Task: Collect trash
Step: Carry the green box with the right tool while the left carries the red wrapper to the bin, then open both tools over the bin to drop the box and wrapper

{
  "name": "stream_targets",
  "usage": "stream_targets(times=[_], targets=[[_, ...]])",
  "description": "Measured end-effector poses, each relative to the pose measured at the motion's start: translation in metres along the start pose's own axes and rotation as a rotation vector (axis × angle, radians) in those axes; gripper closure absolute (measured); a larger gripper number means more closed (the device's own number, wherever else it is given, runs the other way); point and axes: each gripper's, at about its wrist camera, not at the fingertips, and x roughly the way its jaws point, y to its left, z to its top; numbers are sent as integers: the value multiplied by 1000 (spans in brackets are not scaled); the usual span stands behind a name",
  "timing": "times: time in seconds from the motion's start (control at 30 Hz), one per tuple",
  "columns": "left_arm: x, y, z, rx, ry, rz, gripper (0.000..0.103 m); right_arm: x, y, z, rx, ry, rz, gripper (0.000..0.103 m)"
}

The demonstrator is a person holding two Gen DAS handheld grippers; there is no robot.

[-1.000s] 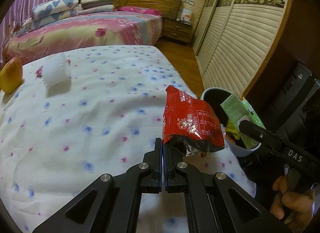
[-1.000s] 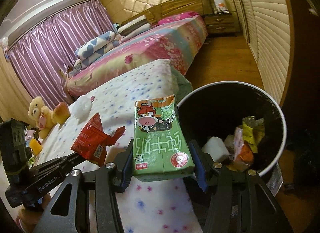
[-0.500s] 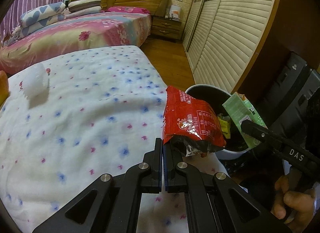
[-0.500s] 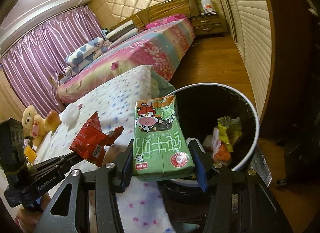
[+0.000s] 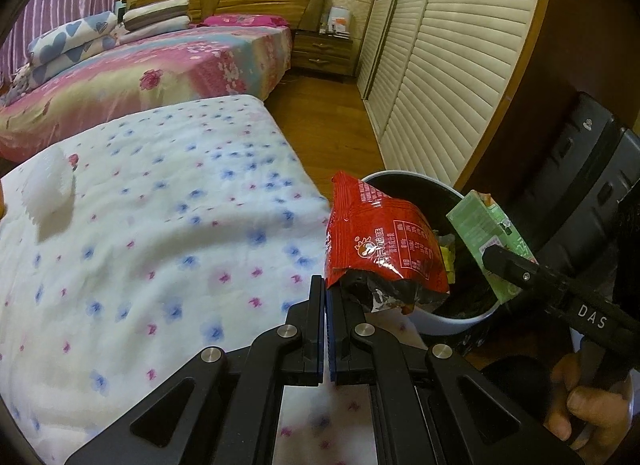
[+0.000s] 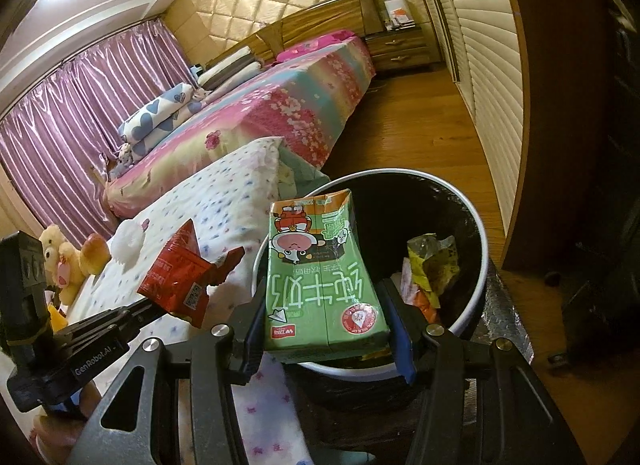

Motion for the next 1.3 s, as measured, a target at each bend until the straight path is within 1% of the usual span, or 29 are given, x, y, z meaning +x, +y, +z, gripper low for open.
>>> stream_targets(times=[0.47, 1.2, 1.3], targets=[[13, -10, 8, 10, 8, -7, 103, 4, -9, 7, 8, 0, -21, 51], [37, -36, 25, 62, 27, -5, 103, 18, -27, 22, 22, 19, -46, 51], [40, -38, 26, 66, 31, -3, 103, 19, -28, 23, 23, 20, -45, 52]])
